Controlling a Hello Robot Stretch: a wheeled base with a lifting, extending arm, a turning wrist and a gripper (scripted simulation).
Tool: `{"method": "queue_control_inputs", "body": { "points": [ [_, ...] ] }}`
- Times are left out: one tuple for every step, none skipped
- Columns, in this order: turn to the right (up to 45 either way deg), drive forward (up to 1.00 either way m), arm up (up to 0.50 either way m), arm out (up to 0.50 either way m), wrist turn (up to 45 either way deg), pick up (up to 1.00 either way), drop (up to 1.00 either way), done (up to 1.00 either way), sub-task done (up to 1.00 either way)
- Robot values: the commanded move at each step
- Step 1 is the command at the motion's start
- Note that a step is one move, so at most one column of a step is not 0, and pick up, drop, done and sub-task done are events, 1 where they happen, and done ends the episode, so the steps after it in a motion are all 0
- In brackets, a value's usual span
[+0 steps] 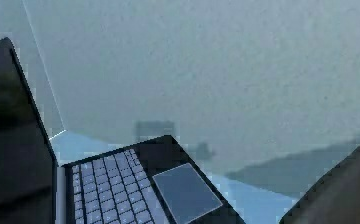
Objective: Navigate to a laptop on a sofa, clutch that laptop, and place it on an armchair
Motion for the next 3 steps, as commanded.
{"method": "queue_control_inputs", "body": {
  "points": [
    [-45.0, 0.0, 0.0, 0.0, 0.0, 0.0, 0.0, 0.0, 0.0],
    [-27.0, 0.0, 0.0, 0.0, 0.0, 0.0, 0.0, 0.0, 0.0],
    [45.0, 0.0, 0.0, 0.0, 0.0, 0.0, 0.0, 0.0, 0.0]
  ]
}}
